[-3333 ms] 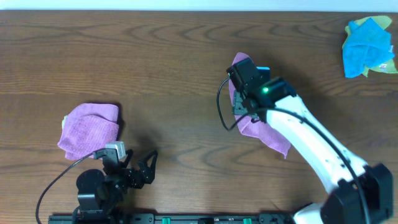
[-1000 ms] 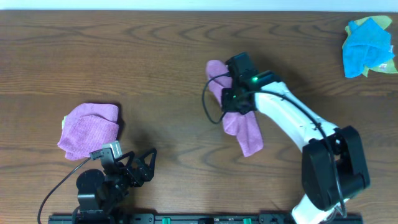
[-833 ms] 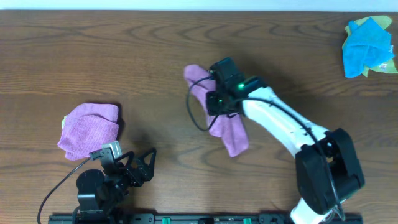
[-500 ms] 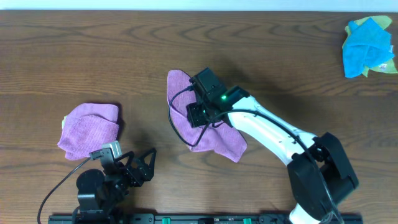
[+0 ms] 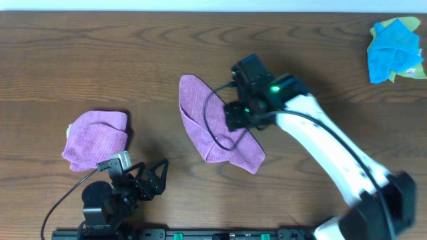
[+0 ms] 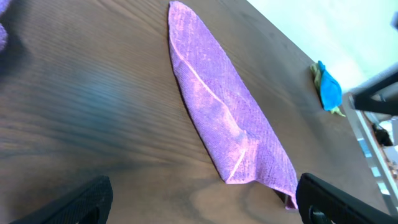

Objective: Fold the cloth

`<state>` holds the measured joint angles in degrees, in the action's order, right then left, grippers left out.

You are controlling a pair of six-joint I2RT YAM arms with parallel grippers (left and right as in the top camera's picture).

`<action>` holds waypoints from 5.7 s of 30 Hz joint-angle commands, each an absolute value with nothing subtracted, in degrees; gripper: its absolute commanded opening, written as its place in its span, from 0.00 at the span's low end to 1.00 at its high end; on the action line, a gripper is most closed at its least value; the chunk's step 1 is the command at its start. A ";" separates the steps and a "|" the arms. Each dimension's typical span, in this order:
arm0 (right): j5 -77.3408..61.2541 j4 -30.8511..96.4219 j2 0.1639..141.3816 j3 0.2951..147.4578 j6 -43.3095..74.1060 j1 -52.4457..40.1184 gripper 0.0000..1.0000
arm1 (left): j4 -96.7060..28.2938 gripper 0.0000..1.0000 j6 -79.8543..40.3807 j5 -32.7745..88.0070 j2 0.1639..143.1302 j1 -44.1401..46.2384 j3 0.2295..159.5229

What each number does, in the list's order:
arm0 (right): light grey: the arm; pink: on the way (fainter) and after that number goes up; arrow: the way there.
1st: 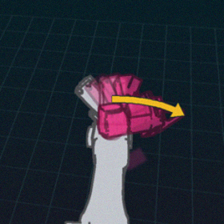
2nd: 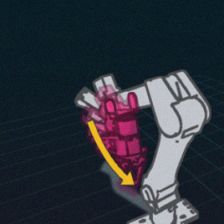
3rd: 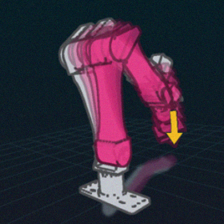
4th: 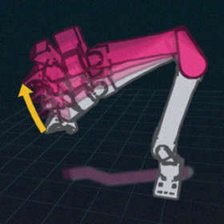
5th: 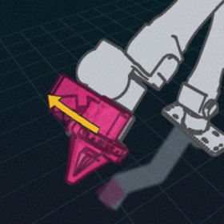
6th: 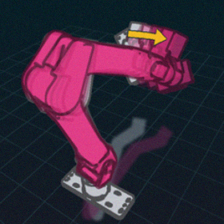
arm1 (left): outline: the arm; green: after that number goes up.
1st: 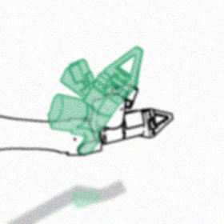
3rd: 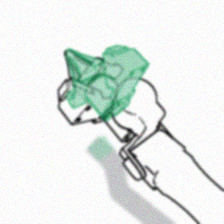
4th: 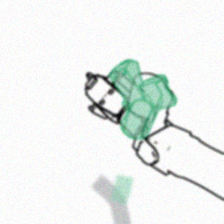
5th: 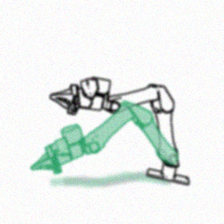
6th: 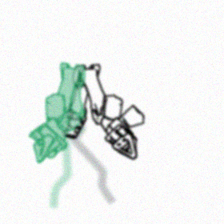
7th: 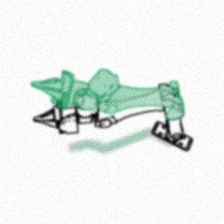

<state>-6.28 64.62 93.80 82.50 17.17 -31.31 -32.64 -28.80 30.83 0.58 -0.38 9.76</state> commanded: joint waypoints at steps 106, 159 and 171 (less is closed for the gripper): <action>38.81 61.06 90.21 67.88 26.81 -52.14 0.01 | -34.72 0.96 -39.90 34.48 75.11 7.60 54.96; 40.10 60.03 89.12 67.94 29.30 -52.16 0.01 | -11.70 0.87 -73.49 46.22 96.53 21.93 54.96; 40.51 60.03 89.12 67.94 29.30 -52.14 0.01 | -14.70 0.91 -63.33 51.27 96.53 21.26 54.96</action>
